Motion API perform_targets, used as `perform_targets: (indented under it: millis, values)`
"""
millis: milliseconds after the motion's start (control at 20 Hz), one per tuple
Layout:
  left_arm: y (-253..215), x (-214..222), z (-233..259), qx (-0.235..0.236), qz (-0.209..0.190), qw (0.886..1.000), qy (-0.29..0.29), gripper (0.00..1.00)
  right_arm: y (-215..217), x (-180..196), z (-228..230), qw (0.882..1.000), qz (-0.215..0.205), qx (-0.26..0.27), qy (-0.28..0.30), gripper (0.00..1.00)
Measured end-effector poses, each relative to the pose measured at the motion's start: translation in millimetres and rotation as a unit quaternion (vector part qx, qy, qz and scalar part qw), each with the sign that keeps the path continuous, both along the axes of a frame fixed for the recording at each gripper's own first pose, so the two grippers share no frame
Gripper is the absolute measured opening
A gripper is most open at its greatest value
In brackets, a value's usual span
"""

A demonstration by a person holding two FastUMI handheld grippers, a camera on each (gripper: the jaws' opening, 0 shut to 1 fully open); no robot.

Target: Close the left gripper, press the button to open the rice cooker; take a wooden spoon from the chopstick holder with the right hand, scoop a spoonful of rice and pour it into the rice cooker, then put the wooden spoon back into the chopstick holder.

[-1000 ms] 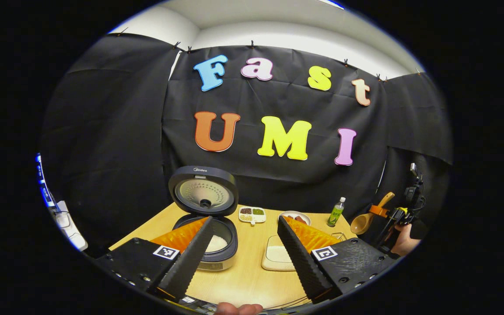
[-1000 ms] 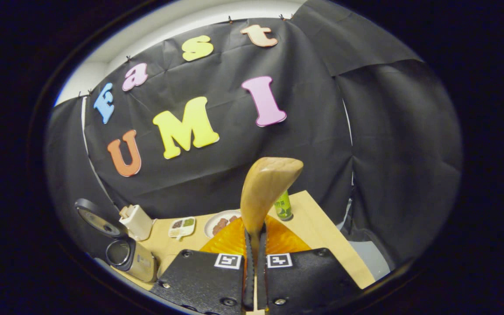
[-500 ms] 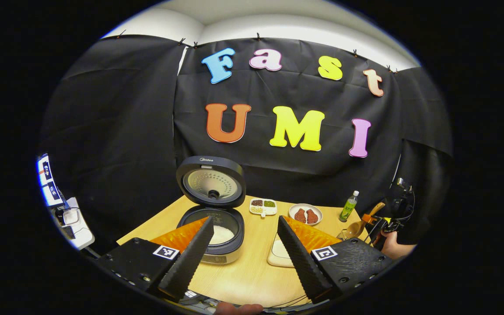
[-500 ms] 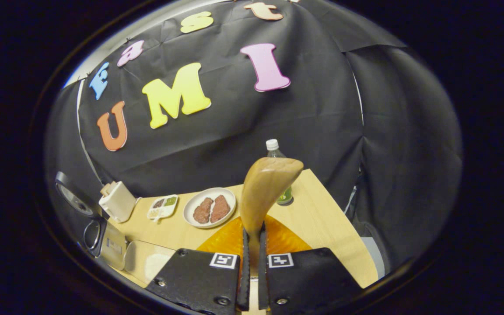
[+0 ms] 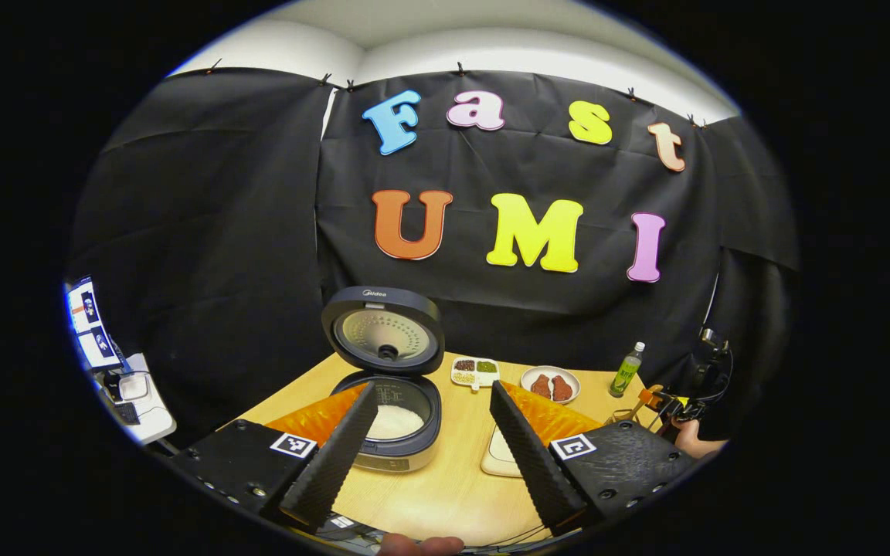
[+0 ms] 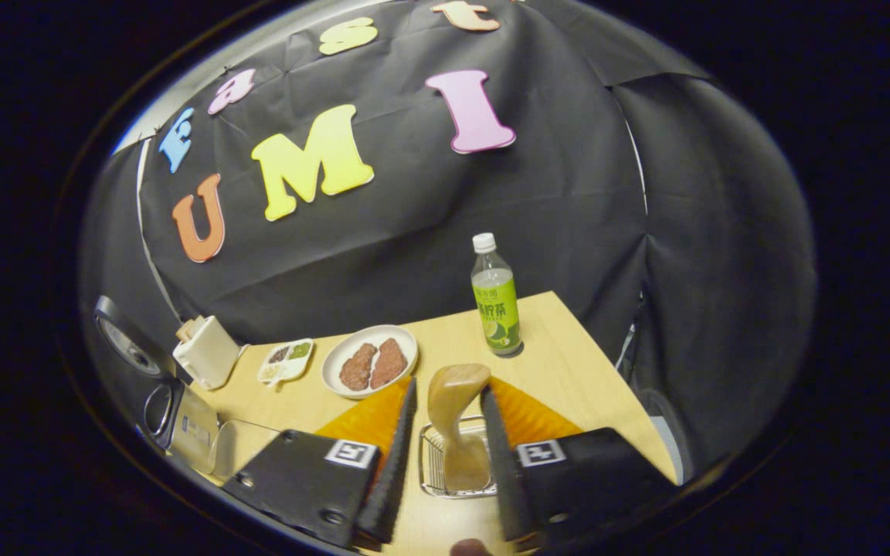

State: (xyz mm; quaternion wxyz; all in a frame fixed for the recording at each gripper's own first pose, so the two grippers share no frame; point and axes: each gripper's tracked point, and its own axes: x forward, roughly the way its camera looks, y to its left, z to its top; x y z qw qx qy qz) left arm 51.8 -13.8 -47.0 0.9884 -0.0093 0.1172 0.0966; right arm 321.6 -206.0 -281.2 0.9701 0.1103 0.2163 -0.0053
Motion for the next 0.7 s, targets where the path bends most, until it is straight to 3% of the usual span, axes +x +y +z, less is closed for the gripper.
perform_targets:
  millis: [100,300,700]
  values:
    - [3.6,3.9,4.0,0.001,0.000,1.000,-0.006,0.95,-6.0,-7.4,15.4,1.000,-0.006,-0.021,-0.018,0.77]
    - [12.7,15.8,15.0,0.008,-0.003,1.000,-0.021,0.95,-10.5,-23.1,44.1,0.998,-0.003,-0.049,-0.041,0.99]
    - [44.5,46.8,59.2,0.044,-0.002,0.997,-0.060,0.95,14.1,-65.2,102.6,0.994,0.026,-0.072,-0.079,1.00]
